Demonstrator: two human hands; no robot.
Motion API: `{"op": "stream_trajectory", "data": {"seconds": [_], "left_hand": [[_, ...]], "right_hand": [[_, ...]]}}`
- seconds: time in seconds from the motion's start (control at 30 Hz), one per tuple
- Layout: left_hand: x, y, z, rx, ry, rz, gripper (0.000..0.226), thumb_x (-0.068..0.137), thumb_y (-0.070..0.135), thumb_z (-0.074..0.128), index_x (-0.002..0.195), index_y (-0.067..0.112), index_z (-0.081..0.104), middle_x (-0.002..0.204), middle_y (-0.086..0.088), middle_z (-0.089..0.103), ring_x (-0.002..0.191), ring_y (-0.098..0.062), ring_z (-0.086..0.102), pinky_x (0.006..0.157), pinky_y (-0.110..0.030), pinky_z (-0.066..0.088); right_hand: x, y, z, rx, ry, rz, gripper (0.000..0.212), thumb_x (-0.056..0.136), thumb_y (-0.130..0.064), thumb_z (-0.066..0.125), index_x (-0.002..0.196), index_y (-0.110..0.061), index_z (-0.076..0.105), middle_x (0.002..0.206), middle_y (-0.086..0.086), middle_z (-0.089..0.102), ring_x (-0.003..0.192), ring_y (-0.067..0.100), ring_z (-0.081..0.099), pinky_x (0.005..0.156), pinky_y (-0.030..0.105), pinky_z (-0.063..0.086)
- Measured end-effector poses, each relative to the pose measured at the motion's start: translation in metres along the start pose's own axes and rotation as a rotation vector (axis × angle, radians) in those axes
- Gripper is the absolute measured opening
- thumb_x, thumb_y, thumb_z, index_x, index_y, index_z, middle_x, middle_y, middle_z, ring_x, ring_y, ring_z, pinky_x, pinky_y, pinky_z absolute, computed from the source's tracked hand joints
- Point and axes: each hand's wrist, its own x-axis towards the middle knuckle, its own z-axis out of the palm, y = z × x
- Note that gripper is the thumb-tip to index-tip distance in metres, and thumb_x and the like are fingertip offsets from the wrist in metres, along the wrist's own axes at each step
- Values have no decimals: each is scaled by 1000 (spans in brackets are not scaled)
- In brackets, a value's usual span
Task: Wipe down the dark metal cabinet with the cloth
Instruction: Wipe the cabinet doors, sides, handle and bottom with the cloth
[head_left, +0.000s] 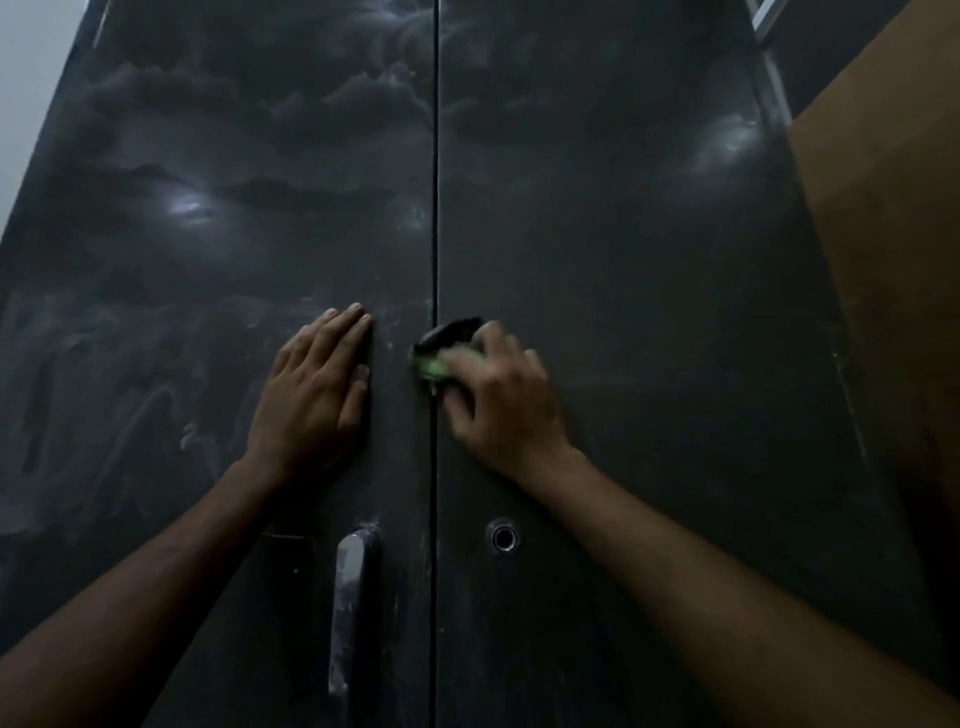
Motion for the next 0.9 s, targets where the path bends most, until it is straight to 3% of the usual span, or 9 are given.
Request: {"op": "stream_trajectory", "data": {"seconds": [0.07, 0.13, 0.27, 0.33, 0.47, 0.6, 0.67, 0.8, 0.9], "left_hand": [[0, 0, -1, -1, -7, 3, 60, 103, 33, 39, 158, 10, 42, 167, -10, 38, 155, -30, 32, 127, -42, 23], [0, -1, -1, -9, -11, -3, 60, 103, 33, 39, 159, 11, 41, 167, -9, 37, 156, -28, 31, 128, -43, 23], [0, 0, 6, 20, -3, -18, 60, 103, 33, 38, 159, 12, 40, 167, -8, 37, 156, -28, 32, 128, -44, 24], [0, -1, 6, 21, -17, -23, 60, 103, 33, 38, 159, 12, 40, 167, -8, 37, 155, -28, 32, 128, -44, 24], [-4, 5, -3, 2, -81, -60, 61, 103, 34, 36, 160, 10, 40, 168, -9, 36, 156, -29, 31, 129, -46, 22], [-21, 32, -20, -119, -139, -181, 58, 103, 35, 41, 156, 13, 46, 167, -9, 37, 155, -29, 32, 128, -47, 22], [-43, 52, -32, -181, -174, -205, 55, 103, 42, 41, 150, 17, 52, 159, -4, 45, 147, -23, 40, 121, -44, 30], [-114, 98, -49, -157, -209, -226, 49, 97, 51, 48, 136, 23, 58, 137, 2, 53, 123, -15, 50, 99, -34, 38], [-150, 118, -47, -99, -255, -305, 51, 94, 49, 51, 136, 21, 58, 137, 0, 52, 118, -18, 52, 93, -34, 42]], "right_hand": [[-17, 18, -14, 29, -121, -282, 39, 86, -37, 57, 118, -22, 72, 116, 11, 58, 94, 29, 60, 77, 42, 48], [-27, 57, -31, -19, -110, -317, 39, 83, -38, 57, 115, -23, 74, 116, 11, 62, 94, 31, 63, 78, 40, 49], [-9, 114, -46, -48, 229, 403, 32, 88, -28, 64, 119, -20, 70, 119, 12, 54, 101, 40, 58, 88, 45, 47], [14, 87, -33, -54, 257, 543, 31, 92, -28, 60, 120, -18, 67, 125, 15, 52, 108, 41, 56, 95, 46, 45], [8, 10, -4, 28, 43, 108, 35, 86, -31, 63, 119, -21, 69, 118, 12, 53, 102, 33, 56, 85, 44, 48], [-16, 16, -21, 49, -176, -234, 38, 84, -38, 66, 118, -23, 73, 110, 8, 55, 93, 26, 58, 78, 41, 47], [-26, 28, -28, 15, -196, -254, 39, 84, -38, 66, 119, -23, 72, 110, 8, 55, 92, 26, 58, 78, 41, 47], [-51, 29, -25, 13, -85, -88, 40, 85, -32, 65, 123, -22, 70, 111, 9, 55, 94, 28, 56, 77, 41, 45], [-55, 23, -17, 17, -18, 5, 39, 84, -30, 65, 122, -23, 69, 110, 9, 54, 94, 30, 55, 76, 41, 44]]}}
